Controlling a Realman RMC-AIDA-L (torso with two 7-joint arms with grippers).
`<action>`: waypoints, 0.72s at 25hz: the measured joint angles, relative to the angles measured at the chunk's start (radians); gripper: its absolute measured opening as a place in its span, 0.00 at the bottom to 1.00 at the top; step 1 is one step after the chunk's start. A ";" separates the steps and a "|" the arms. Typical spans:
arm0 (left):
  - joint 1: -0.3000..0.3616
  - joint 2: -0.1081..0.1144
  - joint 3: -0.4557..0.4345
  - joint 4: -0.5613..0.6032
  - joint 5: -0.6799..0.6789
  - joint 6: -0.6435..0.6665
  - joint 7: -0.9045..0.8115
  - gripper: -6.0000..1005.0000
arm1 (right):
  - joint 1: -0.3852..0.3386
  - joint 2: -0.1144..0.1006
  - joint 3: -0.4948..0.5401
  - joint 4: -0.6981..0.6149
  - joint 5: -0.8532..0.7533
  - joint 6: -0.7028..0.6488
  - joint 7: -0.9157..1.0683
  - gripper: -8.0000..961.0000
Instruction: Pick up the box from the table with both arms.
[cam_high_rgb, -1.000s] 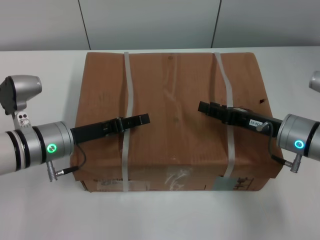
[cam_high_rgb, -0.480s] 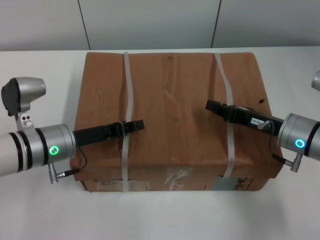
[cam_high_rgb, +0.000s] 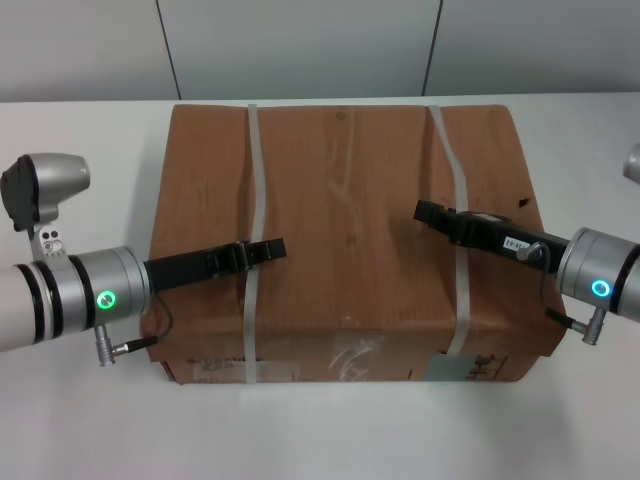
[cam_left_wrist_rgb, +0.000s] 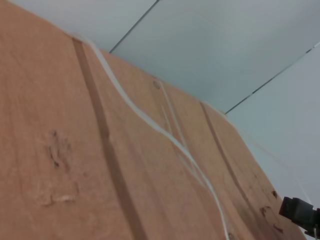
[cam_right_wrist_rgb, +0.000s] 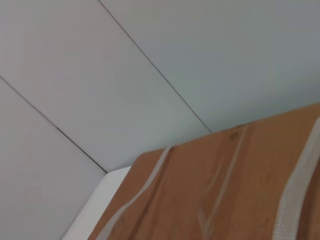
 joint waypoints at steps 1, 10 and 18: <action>0.002 0.000 0.000 0.002 -0.001 0.000 0.001 0.10 | 0.000 0.000 0.002 0.000 0.000 0.000 0.000 0.13; 0.026 -0.003 0.051 0.022 -0.142 0.053 0.138 0.10 | -0.005 0.000 0.003 -0.030 0.034 -0.048 -0.064 0.13; 0.045 -0.003 0.144 0.098 -0.232 0.063 0.225 0.11 | -0.009 0.000 0.005 -0.044 0.074 -0.087 -0.123 0.13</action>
